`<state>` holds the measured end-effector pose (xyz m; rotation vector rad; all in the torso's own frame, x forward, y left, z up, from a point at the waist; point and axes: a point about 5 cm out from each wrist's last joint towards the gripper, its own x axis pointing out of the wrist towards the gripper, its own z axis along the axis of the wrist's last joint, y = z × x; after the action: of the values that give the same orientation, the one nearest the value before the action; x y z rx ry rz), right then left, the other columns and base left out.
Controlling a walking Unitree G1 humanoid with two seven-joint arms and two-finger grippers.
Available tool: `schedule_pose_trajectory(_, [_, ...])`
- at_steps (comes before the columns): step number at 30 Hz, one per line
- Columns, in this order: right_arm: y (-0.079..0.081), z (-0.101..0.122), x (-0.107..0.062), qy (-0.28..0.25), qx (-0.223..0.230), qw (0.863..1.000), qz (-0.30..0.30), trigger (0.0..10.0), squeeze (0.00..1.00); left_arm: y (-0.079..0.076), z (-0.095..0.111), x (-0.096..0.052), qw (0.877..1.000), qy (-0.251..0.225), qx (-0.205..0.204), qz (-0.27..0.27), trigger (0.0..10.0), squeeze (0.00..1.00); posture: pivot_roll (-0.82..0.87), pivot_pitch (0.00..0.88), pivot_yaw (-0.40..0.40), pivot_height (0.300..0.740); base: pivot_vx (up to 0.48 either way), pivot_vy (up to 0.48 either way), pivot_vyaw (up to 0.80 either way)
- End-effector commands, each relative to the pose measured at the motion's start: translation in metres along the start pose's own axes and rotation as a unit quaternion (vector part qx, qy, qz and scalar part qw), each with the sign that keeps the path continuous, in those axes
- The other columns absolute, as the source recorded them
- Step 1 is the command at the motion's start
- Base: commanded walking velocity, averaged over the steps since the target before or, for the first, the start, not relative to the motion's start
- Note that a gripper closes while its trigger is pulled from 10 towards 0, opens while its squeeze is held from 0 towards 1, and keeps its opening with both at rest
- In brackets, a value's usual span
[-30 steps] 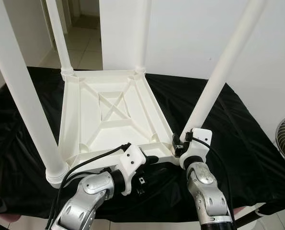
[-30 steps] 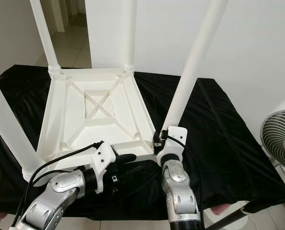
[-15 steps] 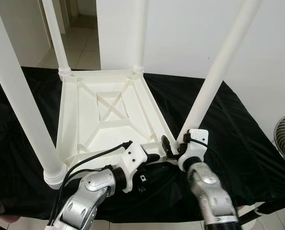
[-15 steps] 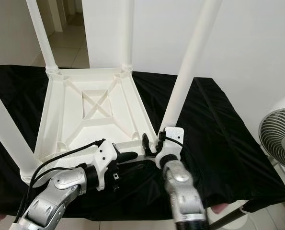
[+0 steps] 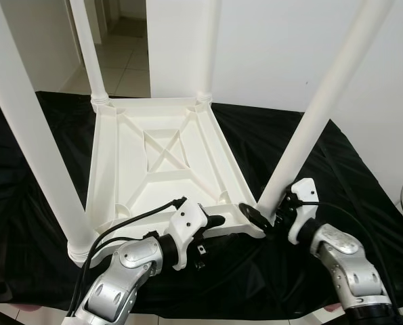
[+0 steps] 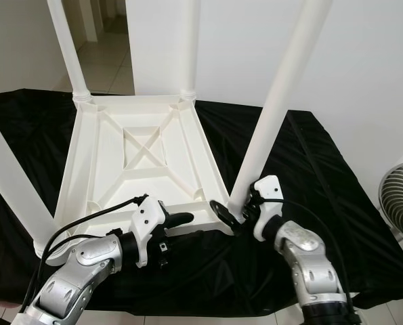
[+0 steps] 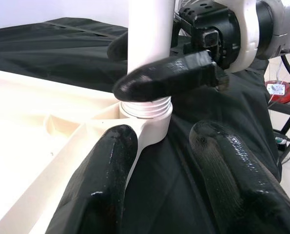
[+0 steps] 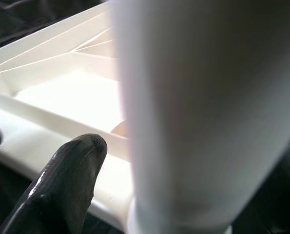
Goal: Building children table
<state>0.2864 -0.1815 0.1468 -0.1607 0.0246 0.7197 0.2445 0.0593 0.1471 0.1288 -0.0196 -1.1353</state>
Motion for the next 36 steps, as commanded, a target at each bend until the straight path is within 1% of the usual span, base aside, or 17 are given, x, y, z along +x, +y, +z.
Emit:
schedule_pose_trajectory(1, [0.000, -0.001, 0.001, 0.002, 0.000, 1.000, 0.019, 10.0, 0.00, 0.003, 0.000, 0.001, 1.000, -0.001, 0.000, 0.015, 10.0, 0.00, -0.03, 0.031, -0.042, 0.740, 0.000, 0.000, 0.00])
schedule_pose_trajectory(2, [-0.002, -0.002, 0.001, 0.007, -0.006, 0.999, 0.038, 10.0, 0.00, 0.003, 0.001, 0.001, 1.000, -0.002, 0.001, 0.015, 10.0, 0.00, -0.03, 0.035, -0.039, 0.740, 0.000, 0.000, 0.00])
schedule_pose_trajectory(5, [-0.004, -0.002, 0.002, 0.010, -0.014, 0.999, 0.050, 10.0, 0.00, 0.003, 0.001, 0.001, 1.000, -0.002, 0.000, 0.016, 10.0, 0.00, -0.02, 0.037, -0.037, 0.740, 0.000, 0.000, 0.00])
schedule_pose_trajectory(6, [-0.009, -0.001, 0.004, 0.011, -0.022, 0.998, 0.061, 7.6, 0.00, 0.003, 0.001, 0.002, 1.000, -0.003, 0.000, 0.016, 10.0, 0.00, -0.02, 0.039, -0.037, 0.740, 0.000, 0.000, 0.00])
schedule_pose_trajectory(7, [-0.009, -0.001, 0.004, 0.011, -0.022, 0.998, 0.061, 7.6, 0.00, 0.003, 0.001, 0.002, 1.000, -0.003, 0.000, 0.016, 10.0, 0.00, -0.02, 0.039, -0.037, 0.740, 0.000, 0.000, 0.00])
schedule_pose_trajectory(8, [-0.013, 0.000, 0.005, 0.012, -0.026, 0.997, 0.067, 2.1, 0.00, 0.003, 0.002, 0.002, 1.000, -0.003, 0.000, 0.016, 10.0, 0.00, -0.02, 0.041, -0.037, 0.740, 0.000, 0.000, 0.00])
schedule_pose_trajectory(9, [-0.015, 0.001, 0.005, 0.012, -0.026, 0.997, 0.073, 0.7, 0.00, 0.002, 0.002, 0.002, 1.000, -0.003, 0.000, 0.016, 10.0, 0.00, -0.02, 0.041, -0.037, 0.740, 0.000, 0.000, 0.00])
schedule_pose_trajectory(10, [-0.015, 0.001, 0.005, 0.012, -0.026, 0.997, 0.073, 0.7, 0.00, 0.002, 0.002, 0.002, 1.000, -0.003, 0.000, 0.016, 10.0, 0.00, -0.02, 0.041, -0.037, 0.740, 0.000, 0.000, 0.00])
schedule_pose_trajectory(11, [-0.017, 0.002, 0.006, 0.014, -0.023, 0.997, 0.077, 0.0, 0.00, 0.002, 0.002, 0.002, 1.000, -0.004, 0.000, 0.017, 10.0, 0.00, -0.01, 0.042, -0.039, 0.740, 0.000, 0.000, 0.00])
schedule_pose_trajectory(16, [-0.019, 0.004, 0.009, 0.015, -0.003, 0.997, 0.070, 0.0, 0.00, 0.003, 0.003, 0.002, 1.000, -0.004, 0.000, 0.019, 10.0, 0.00, -0.01, 0.045, -0.044, 0.740, 0.000, 0.000, 0.00])
schedule_pose_trajectory(17, [-0.020, -0.001, 0.014, 0.032, -0.001, 0.999, 0.028, 0.0, 0.00, 0.003, 0.003, 0.002, 1.000, -0.005, 0.000, 0.021, 10.0, 0.00, -0.01, 0.047, -0.049, 0.740, 0.000, 0.000, 0.00])
schedule_pose_trajectory(18, [-0.020, -0.001, 0.014, 0.032, -0.001, 0.999, 0.028, 0.0, 0.00, 0.003, 0.003, 0.002, 1.000, -0.005, 0.000, 0.021, 10.0, 0.00, -0.01, 0.047, -0.049, 0.740, 0.000, 0.000, 0.00])
schedule_pose_trajectory(20, [-0.017, -0.006, 0.018, 0.038, -0.001, 0.999, -0.028, 0.0, 0.00, 0.002, 0.003, 0.002, 1.000, -0.006, -0.001, 0.022, 10.0, 0.00, -0.01, 0.049, -0.053, 0.740, 0.000, 0.000, 0.00])
schedule_pose_trajectory(24, [-0.013, -0.010, 0.021, 0.035, 0.011, 0.998, -0.060, 0.0, 0.00, 0.002, 0.003, 0.003, 1.000, -0.007, -0.002, 0.022, 10.0, 0.00, -0.02, 0.052, -0.051, 0.740, 0.000, 0.000, 0.00])
schedule_pose_trajectory(26, [-0.004, -0.014, 0.022, 0.030, 0.055, 0.991, -0.118, 0.0, 0.00, 0.001, 0.003, 0.003, 1.000, -0.007, -0.003, 0.020, 10.0, 0.00, -0.02, 0.055, -0.049, 0.740, 0.000, 0.000, 0.00])
schedule_pose_trajectory(35, [-0.003, -0.015, 0.022, 0.027, 0.062, 0.990, -0.126, 0.0, 0.00, 0.001, 0.003, 0.003, 1.000, -0.008, -0.004, 0.019, 10.0, 0.00, -0.02, 0.056, -0.048, 0.740, 0.000, 0.000, 0.00])
schedule_pose_trajectory(36, [0.003, -0.015, 0.023, 0.028, 0.062, 0.984, -0.167, 0.0, 0.00, 0.000, 0.003, 0.004, 1.000, -0.007, -0.004, 0.017, 10.0, 0.00, -0.03, 0.058, -0.042, 0.740, 0.000, 0.000, 0.00])
